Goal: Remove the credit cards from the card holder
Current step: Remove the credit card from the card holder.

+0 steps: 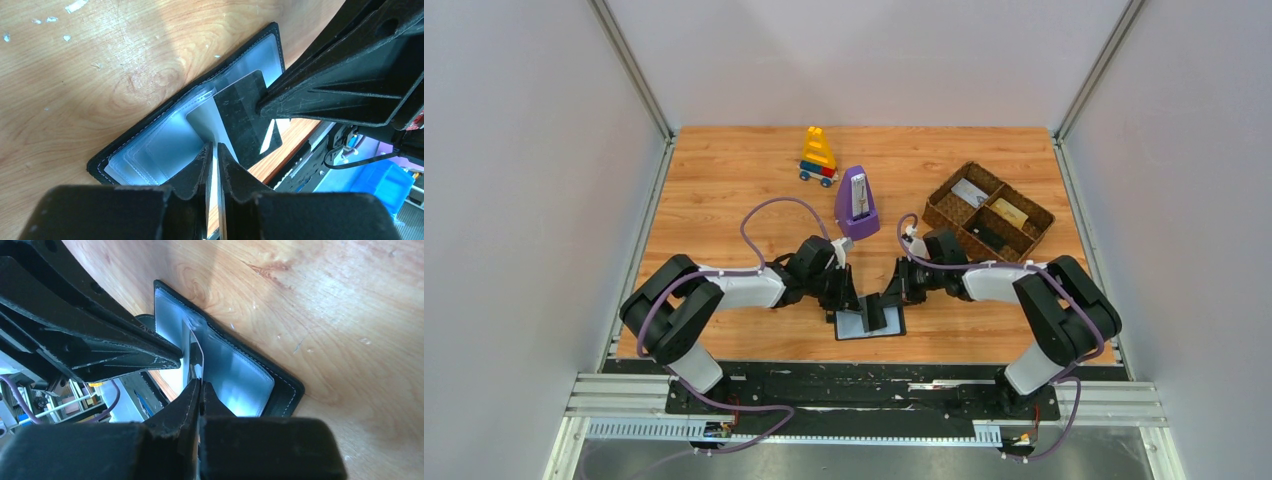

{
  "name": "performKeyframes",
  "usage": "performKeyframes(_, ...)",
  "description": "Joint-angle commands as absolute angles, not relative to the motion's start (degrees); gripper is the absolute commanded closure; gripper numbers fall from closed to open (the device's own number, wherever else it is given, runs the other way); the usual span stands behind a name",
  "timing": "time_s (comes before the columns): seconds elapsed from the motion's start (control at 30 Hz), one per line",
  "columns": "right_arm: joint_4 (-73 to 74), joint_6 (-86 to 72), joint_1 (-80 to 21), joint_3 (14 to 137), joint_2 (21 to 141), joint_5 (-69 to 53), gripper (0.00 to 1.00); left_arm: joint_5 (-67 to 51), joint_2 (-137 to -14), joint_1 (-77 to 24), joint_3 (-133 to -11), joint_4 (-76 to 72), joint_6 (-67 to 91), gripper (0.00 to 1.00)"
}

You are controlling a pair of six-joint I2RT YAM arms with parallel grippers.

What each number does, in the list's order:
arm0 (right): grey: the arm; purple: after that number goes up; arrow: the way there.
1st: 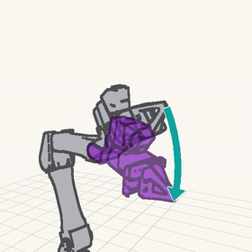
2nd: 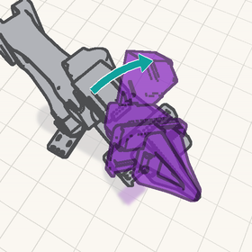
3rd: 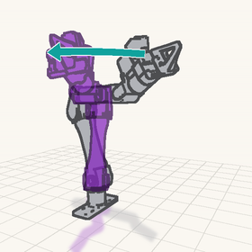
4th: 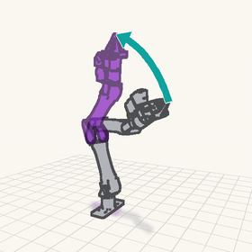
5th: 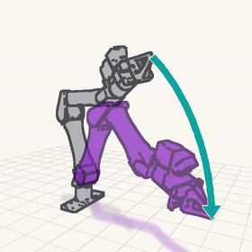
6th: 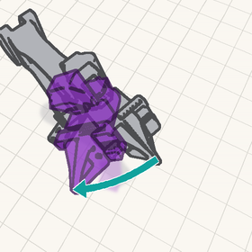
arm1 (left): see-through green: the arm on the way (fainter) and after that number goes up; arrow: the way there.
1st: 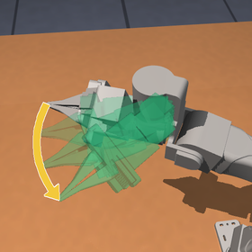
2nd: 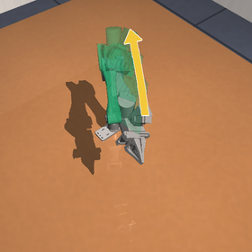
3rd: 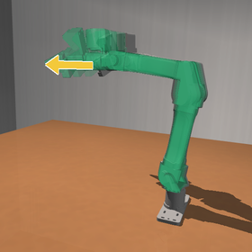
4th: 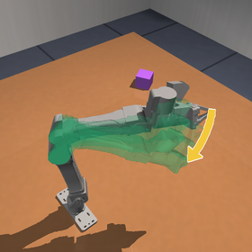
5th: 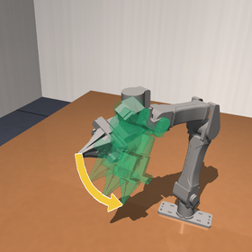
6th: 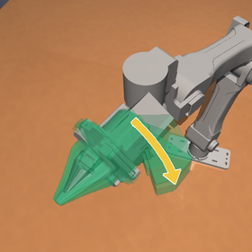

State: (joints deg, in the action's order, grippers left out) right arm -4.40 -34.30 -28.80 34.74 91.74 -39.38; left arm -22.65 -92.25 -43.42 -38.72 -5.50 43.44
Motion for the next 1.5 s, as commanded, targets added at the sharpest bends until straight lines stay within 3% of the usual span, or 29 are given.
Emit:
performKeyframes(0.0, -5.7, -33.4, -28.6, 35.0, 89.8, -39.7, 1.0, -18.1, -92.0, -43.5, -37.4, -0.6, 41.7, 0.83)
performKeyframes(0.23, 6.5, -29.0, -28.3, 38.7, 82.1, -32.3, 1.0, -17.6, -89.3, -43.5, -38.2, 3.2, 41.4, 0.77)
performKeyframes(0.5, 12.3, -18.2, -32.2, 42.5, 72.9, -18.0, 1.0, -20.0, -80.0, -43.4, -44.7, 9.3, 45.0, 0.48)
performKeyframes(0.67, 7.9, -7.6, -40.6, 40.7, 65.7, -3.6, 1.0, -15.2, -74.2, -43.2, -50.8, 17.1, 47.7, 0.32)
performKeyframes(0.9, -7.2, 9.4, -52.1, 31.2, 53.5, 5.8, 1.0, -15.7, -67.1, -40.3, -50.6, 16.9, 56.8, 0.19)
performKeyframes(1.27, -12.1, 17.3, -61.9, 29.6, 51.8, 13.5, 1.0, -18.6, -67.7, -39.4, -47.3, 10.7, 63.2, 0.17)
performKeyframes(1.47, -13.2, 20.0, -65.5, 29.6, 53.8, 15.9, 0.99, -22.5, -69.0, -39.4, -44.9, 4.4, 65.4, 0.33)
